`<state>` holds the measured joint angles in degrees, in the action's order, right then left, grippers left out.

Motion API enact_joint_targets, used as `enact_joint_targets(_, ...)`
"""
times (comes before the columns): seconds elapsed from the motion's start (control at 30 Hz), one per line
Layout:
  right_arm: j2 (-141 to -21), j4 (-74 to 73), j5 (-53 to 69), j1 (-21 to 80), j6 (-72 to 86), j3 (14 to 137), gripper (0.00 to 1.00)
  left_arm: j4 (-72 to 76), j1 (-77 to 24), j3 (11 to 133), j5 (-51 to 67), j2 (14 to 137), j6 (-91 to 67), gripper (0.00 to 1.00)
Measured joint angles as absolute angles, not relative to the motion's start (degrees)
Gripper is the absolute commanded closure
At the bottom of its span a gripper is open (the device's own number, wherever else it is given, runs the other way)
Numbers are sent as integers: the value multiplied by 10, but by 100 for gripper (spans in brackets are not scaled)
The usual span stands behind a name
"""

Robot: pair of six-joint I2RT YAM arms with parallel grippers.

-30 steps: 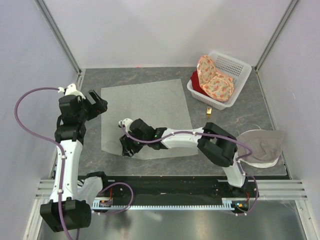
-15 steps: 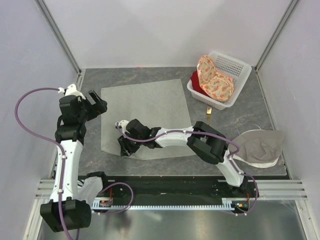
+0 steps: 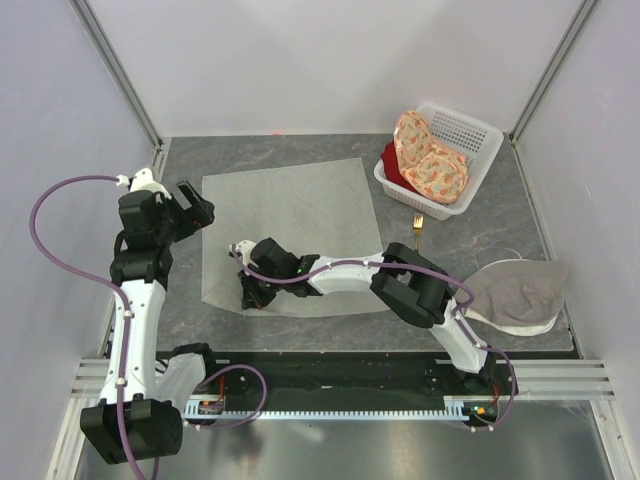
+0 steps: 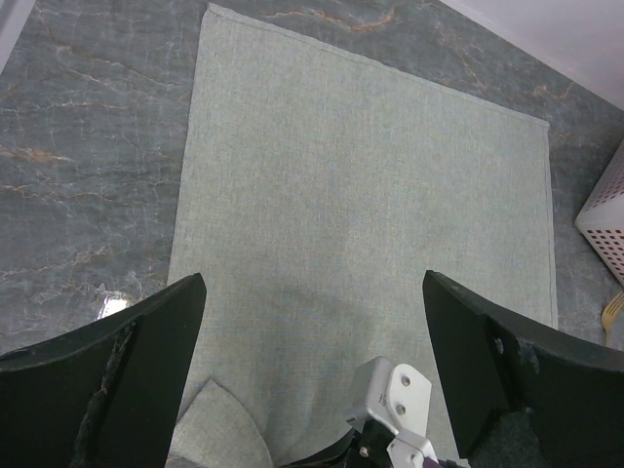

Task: Fold the napkin, place the utensils inside, and roll it up
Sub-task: Fold the napkin

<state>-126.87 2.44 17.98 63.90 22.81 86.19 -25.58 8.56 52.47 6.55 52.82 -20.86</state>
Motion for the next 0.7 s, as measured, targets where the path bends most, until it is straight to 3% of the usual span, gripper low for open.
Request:
enact_joint_targets(0.3,-1255,46,145,630,229,844,100,-256,86,524,65,528,-209,0)
enact_joint_targets(0.67,-1087,80,67,535,234,677,100,-256,86,521,67,528,-209,0)
enact_joint_targets(0.7,-1082,79,66,531,233,669,96,-256,86,521,67,528,-209,0)
